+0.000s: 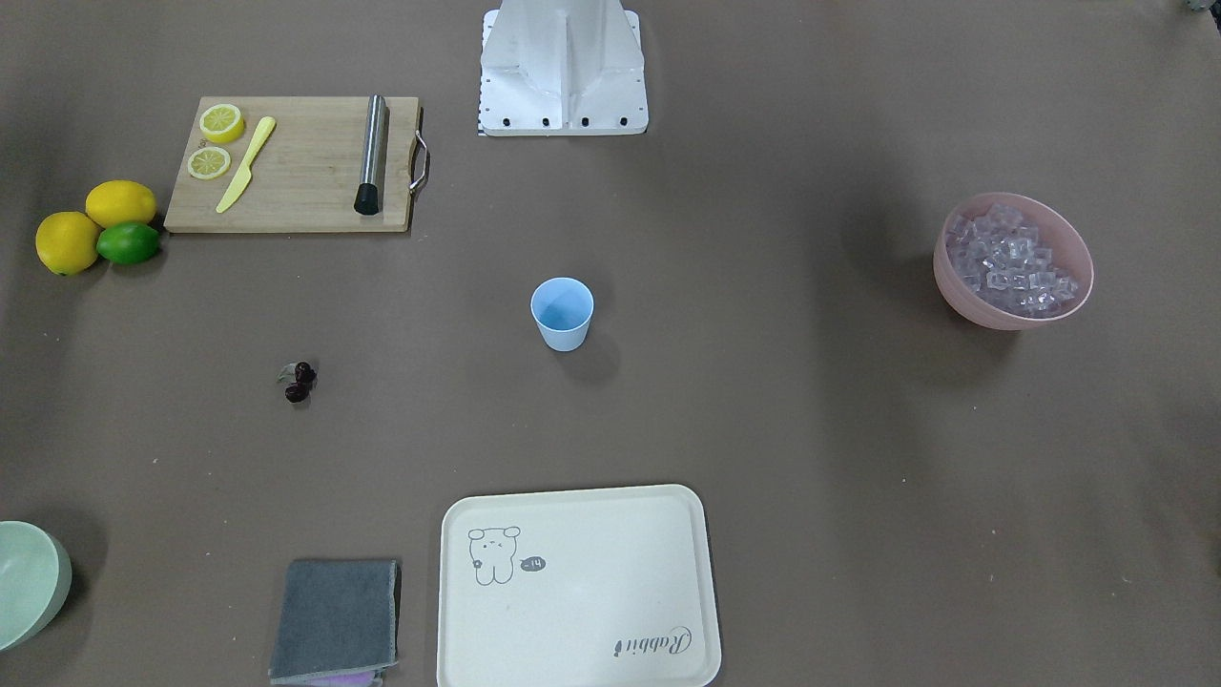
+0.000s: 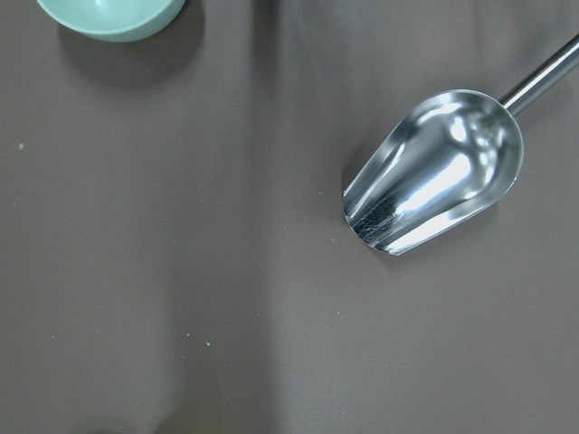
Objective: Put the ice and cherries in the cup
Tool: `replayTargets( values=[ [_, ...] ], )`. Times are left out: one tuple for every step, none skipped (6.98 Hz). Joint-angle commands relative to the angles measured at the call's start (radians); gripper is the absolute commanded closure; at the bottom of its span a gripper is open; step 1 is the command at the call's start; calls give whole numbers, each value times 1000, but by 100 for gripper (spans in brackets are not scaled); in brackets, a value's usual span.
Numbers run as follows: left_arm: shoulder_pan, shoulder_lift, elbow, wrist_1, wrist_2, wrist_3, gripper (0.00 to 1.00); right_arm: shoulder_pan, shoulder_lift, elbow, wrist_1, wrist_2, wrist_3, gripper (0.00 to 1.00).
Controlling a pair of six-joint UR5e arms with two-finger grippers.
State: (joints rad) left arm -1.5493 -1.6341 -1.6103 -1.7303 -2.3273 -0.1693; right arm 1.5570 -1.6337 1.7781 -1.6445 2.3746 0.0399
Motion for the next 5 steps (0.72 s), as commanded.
replayTargets(
  values=[
    [0, 0, 3, 0, 0, 1, 2, 0, 0, 12, -5, 6, 0, 0],
    [-2, 2, 1, 0, -1, -1, 2, 5, -5, 14, 5, 64, -2, 0],
    [-2, 2, 1, 0, 0, -1, 2, 5, 0, 12, 5, 72, -3, 0],
    [0, 2, 1, 0, -1, -1, 2, 3, 3, 17, 8, 64, -2, 0],
    [0, 2, 1, 0, -1, -1, 2, 5, 23, 14, 6, 42, 11, 0]
  ],
)
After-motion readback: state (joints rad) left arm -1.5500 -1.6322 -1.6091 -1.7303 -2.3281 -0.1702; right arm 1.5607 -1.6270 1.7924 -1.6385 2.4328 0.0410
